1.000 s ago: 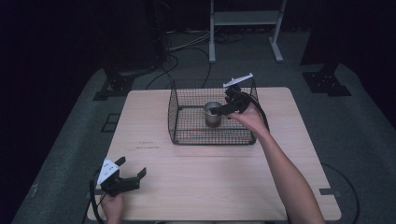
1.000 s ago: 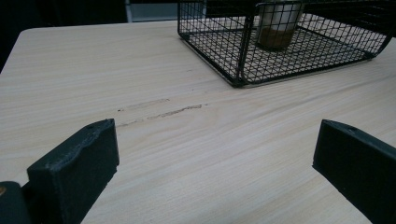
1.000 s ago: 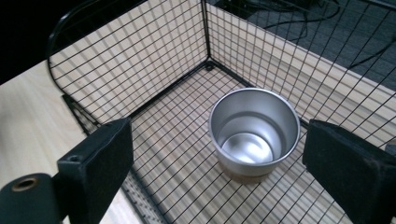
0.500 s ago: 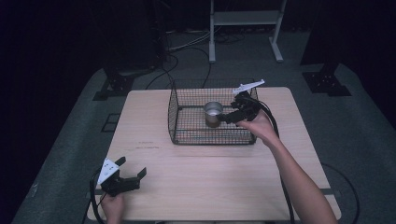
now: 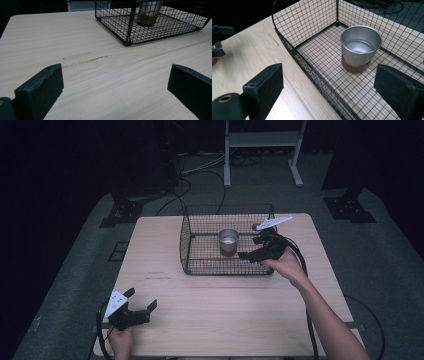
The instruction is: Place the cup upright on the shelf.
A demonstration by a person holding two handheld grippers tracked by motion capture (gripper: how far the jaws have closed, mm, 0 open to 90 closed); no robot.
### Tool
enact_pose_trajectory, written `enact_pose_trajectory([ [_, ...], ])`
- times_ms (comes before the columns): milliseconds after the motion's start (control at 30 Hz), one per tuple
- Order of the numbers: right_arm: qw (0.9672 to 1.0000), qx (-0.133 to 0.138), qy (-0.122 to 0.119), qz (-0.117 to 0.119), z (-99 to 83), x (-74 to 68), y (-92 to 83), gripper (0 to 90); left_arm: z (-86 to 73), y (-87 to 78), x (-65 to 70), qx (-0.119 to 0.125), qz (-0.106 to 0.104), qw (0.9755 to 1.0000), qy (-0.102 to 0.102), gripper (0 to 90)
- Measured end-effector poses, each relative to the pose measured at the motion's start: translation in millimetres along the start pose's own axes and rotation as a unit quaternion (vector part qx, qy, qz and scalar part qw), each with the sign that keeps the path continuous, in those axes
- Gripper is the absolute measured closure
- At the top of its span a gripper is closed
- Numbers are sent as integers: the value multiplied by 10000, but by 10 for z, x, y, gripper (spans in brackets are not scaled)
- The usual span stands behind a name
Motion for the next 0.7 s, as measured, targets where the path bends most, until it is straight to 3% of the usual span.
enact_pose_trajectory([
  [700, 9998, 119, 105, 73, -352, -31, -357, 82, -2, 5, 5, -26, 10, 10000, 56, 0],
])
Point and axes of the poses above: each handheld gripper's, and its own axes: y roughly forward along the jaws, z roughly out of its top, x roughly to its right, the point moved 7 cm from there along y, roughly forward along the jaws, and after that the axes turned 9 degrees about x, right-handed, at the moved point
